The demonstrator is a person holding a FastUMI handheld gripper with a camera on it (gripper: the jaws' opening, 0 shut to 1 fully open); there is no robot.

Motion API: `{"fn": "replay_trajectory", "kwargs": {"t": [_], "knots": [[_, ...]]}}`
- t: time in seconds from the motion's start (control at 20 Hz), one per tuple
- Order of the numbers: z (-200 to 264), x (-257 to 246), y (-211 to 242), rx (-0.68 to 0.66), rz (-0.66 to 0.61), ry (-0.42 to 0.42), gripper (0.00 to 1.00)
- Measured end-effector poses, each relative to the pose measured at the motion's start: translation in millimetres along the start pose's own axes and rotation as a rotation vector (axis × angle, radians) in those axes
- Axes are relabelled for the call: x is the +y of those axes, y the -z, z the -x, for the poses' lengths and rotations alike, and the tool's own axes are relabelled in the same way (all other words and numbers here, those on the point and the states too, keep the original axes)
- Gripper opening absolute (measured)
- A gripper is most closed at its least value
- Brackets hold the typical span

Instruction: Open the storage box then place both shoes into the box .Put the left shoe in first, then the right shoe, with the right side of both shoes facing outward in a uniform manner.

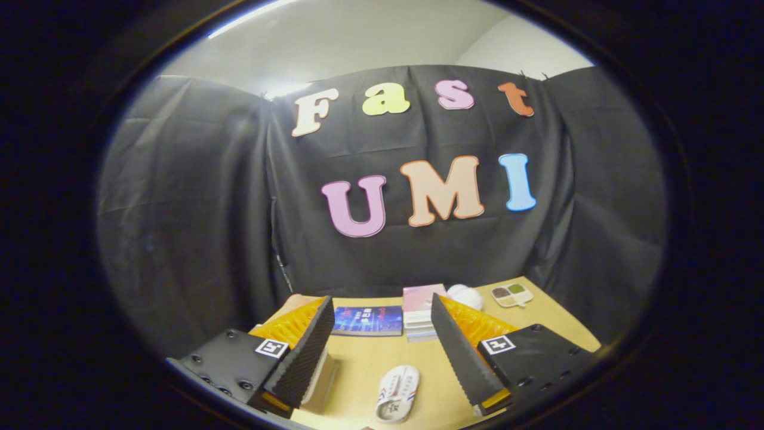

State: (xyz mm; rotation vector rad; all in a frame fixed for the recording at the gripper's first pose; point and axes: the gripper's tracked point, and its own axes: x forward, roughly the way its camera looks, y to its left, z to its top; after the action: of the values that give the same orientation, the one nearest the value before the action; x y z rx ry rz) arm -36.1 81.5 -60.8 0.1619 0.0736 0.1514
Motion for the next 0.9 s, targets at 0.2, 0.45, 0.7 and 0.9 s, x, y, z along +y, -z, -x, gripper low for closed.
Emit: {"fn": "replay_trajectory", "kwargs": {"t": [0.2,0.45,0.7,0.9], "knots": [[3.7,15.7,38.2,0.060,-0.126,-0.035,1.00],[15.8,33.5,92.2,0.105,-0.440,-0.083,0.98],[13.0,37.2,151.0,0.133,-0.773,-0.090,0.98],[12.3,49.6,194.4,0.113,-1.026,-0.121,0.98]]}}
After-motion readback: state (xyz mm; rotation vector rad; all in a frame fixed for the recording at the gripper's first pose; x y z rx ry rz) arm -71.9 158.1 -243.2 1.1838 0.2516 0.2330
